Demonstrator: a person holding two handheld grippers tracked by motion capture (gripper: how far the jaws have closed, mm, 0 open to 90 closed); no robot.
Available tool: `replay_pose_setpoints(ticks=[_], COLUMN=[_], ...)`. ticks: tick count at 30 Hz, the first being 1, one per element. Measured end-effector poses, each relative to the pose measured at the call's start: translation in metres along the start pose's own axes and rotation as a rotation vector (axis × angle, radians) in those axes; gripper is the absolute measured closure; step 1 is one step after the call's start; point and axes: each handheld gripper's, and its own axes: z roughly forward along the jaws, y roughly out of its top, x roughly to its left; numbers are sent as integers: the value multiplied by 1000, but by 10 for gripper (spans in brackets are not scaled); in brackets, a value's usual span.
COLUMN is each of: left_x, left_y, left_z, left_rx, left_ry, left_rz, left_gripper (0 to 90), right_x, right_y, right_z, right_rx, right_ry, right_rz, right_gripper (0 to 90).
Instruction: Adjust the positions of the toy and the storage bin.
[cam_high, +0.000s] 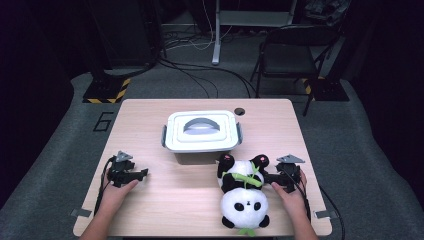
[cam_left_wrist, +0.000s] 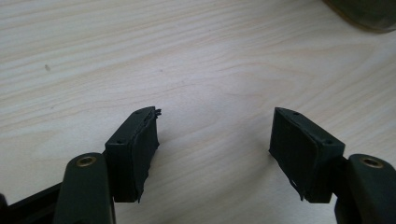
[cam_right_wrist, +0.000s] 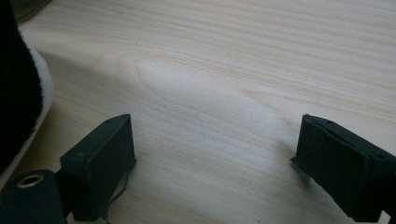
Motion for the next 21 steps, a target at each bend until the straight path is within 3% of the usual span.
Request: replay_pose_setpoints(ticks=[4, 10, 14, 21], left_x=[-5, -14, -17, -22], left_y=[4, 14, 21, 39], left_z=[-5, -14, -22, -37], left_rx=[-23, -7, -32, -83], left_ry=[-13, -34, -59, -73], left_rz=[8, 53, 25, 44], left_gripper=[359, 377, 392, 415], right_x=[0, 0, 0, 0], right_y=[0, 0, 0, 0], right_z=[0, 0, 0, 0], right_rx=[0, -1, -1, -1], right_ry=[0, 1, 0, 0], right_rz=[0, 2, 2, 2], right_gripper=[109, 107, 107, 107])
